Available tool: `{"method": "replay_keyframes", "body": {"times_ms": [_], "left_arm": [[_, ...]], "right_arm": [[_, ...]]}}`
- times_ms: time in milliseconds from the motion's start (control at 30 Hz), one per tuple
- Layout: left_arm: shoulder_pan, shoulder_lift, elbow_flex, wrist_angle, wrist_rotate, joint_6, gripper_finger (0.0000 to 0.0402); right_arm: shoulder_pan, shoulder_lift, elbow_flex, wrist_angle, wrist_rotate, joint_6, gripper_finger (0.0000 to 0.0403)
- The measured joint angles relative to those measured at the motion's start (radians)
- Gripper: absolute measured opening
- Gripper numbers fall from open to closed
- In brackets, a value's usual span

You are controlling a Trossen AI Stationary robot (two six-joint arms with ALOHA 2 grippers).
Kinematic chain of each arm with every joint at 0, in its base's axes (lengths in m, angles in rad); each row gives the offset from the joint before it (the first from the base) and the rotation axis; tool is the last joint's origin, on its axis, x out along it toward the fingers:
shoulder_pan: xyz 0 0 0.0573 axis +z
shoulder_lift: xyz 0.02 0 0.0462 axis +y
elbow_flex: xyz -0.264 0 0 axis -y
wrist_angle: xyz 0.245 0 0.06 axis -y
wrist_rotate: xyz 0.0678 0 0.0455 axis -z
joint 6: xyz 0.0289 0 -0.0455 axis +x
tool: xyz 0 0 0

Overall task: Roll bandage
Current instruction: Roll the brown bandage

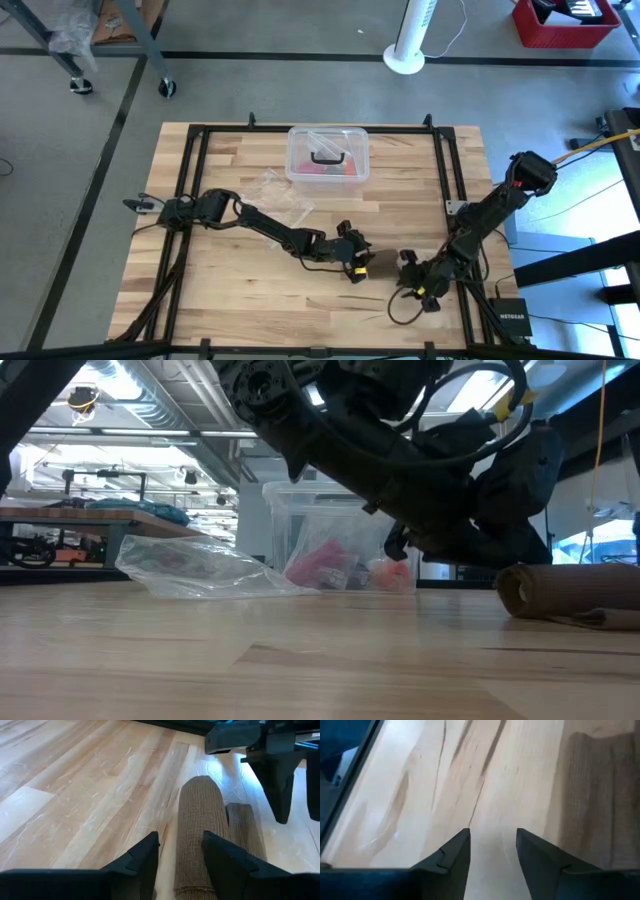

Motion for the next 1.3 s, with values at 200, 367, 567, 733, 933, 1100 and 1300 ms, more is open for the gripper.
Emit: {"method": "replay_keyframes", "body": {"times_ms": [200,367,567,733,933,1100,1300], "left_arm": [[0.000,0.000,0.000,0.001,0.000,0.000,0.0143],[-0.001,0.000,0.000,0.001,0.000,-0.006,0.0143],[-0.001,0.000,0.000,0.001,0.000,-0.008,0.0143],[-0.001,0.000,0.000,0.005,0.000,-0.008,0.0143],[-0.001,0.000,0.000,0.007,0.000,-0.008,0.0143],[-0.001,0.000,0.000,0.007,0.000,-0.008,0.0143],[-0.001,0.000,-0.001,0.007,0.000,-0.008,0.0143]], "right_arm": [[0.004,0.000,0.000,-0.004,0.147,0.035,0.0160],[0.004,0.000,0.000,-0.057,0.310,0.014,0.0160],[0.004,0.027,-0.005,-0.075,0.295,0.014,0.0160],[0.004,0.054,-0.005,-0.043,0.256,0.016,0.0160],[0.004,0.055,-0.005,0.001,0.207,0.020,0.0160],[0.004,0.055,-0.005,0.048,0.118,0.015,0.0160],[0.004,0.055,-0.005,0.138,0.006,0.015,0.0160]]}}
